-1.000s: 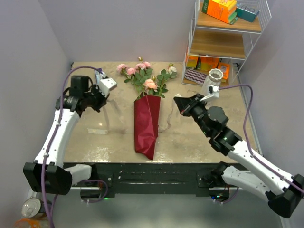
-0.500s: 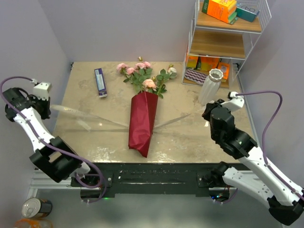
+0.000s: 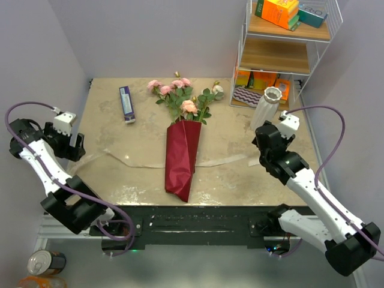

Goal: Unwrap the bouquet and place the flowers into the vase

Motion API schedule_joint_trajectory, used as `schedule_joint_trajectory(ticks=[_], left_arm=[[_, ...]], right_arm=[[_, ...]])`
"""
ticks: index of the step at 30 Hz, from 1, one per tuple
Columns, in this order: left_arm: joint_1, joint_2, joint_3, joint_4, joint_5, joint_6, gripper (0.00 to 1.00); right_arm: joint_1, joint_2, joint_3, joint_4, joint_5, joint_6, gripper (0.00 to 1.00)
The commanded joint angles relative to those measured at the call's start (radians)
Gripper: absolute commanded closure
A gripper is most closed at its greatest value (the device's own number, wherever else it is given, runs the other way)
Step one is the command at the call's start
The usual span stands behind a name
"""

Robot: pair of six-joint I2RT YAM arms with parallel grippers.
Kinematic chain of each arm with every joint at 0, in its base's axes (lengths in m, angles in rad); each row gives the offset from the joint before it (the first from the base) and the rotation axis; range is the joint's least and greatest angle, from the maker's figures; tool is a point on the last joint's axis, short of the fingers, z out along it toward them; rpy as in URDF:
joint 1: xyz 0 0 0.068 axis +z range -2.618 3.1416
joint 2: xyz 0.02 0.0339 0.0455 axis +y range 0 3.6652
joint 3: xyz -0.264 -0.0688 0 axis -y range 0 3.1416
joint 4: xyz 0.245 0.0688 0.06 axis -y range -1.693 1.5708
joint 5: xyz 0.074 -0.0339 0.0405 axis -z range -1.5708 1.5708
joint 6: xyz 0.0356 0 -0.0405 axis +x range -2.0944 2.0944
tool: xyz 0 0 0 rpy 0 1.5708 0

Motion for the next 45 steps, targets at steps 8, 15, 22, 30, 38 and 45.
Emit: schedule_joint_trajectory(ticks=[8,15,22,30,38,45], left_arm=[[-0.381,-0.112,0.142,-0.218,0.276,-0.008,0.01],[-0.484,0.072,0.131,-0.056,0.417,-0.214,0.00],[-0.516,0.106,0.073,0.102,0.360,-0.337,0.01],[-0.516,0.080,0.034,0.116,0.325,-0.331,0.01],[-0.504,0.083,0.057,0.116,0.345,-0.344,0.01],[-0.426,0.133,0.135,0.018,0.414,-0.283,0.01]], right_arm=[[0.064,-0.003,0.162,0.085,-0.201,-0.196,0.01],[0.612,0.181,0.151,0.165,-0.119,-0.431,0.01],[0.908,0.360,0.146,0.255,0.004,-0.612,0.01],[1.044,0.673,0.304,0.275,-0.027,-0.801,0.01],[1.066,0.847,0.389,0.244,-0.057,-0.883,0.01],[1.067,0.963,0.403,0.255,-0.004,-0.923,0.01]])
